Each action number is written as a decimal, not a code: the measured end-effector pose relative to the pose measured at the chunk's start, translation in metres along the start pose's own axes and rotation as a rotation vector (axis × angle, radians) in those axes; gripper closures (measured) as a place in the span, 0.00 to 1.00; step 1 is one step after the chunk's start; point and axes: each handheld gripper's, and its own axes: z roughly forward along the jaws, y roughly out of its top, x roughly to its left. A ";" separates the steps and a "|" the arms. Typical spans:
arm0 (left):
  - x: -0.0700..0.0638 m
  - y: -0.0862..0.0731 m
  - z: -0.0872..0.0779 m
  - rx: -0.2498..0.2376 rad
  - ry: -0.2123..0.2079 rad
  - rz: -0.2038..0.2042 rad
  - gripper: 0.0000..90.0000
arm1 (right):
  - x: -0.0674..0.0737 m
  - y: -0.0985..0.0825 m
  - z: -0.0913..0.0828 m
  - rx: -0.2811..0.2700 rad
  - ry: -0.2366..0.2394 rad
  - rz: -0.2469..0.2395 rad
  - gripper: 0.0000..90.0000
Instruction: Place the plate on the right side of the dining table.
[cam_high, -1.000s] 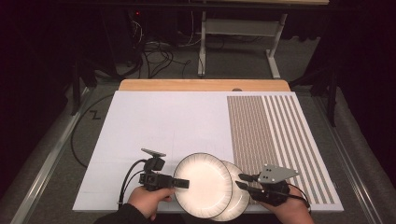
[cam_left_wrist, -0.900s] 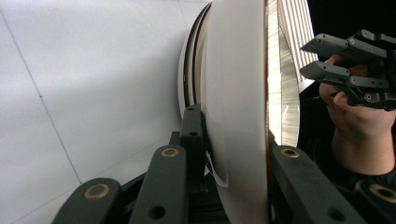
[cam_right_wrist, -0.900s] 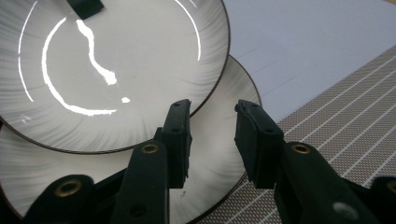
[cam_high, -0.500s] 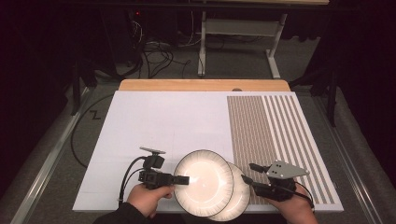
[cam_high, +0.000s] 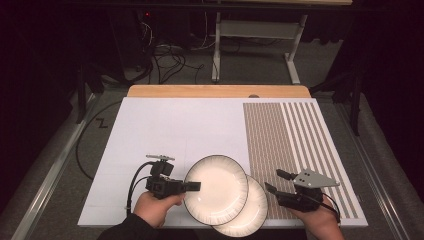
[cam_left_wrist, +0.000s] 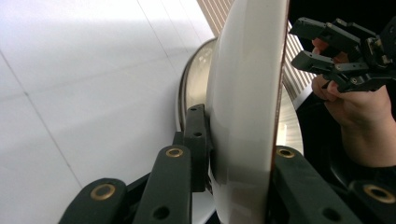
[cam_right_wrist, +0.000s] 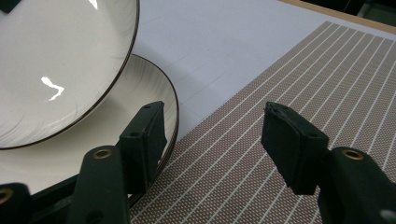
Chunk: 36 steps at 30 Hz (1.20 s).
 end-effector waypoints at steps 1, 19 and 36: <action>0.001 0.001 -0.001 -0.010 0.002 0.012 0.86 | -0.001 0.000 0.000 -0.004 -0.005 0.002 0.46; 0.012 0.006 -0.004 -0.201 0.036 0.166 0.86 | -0.010 -0.002 -0.009 -0.045 -0.054 0.041 0.38; 0.010 -0.013 -0.002 -0.385 0.035 0.328 0.86 | -0.020 -0.004 -0.016 -0.099 -0.094 0.082 0.20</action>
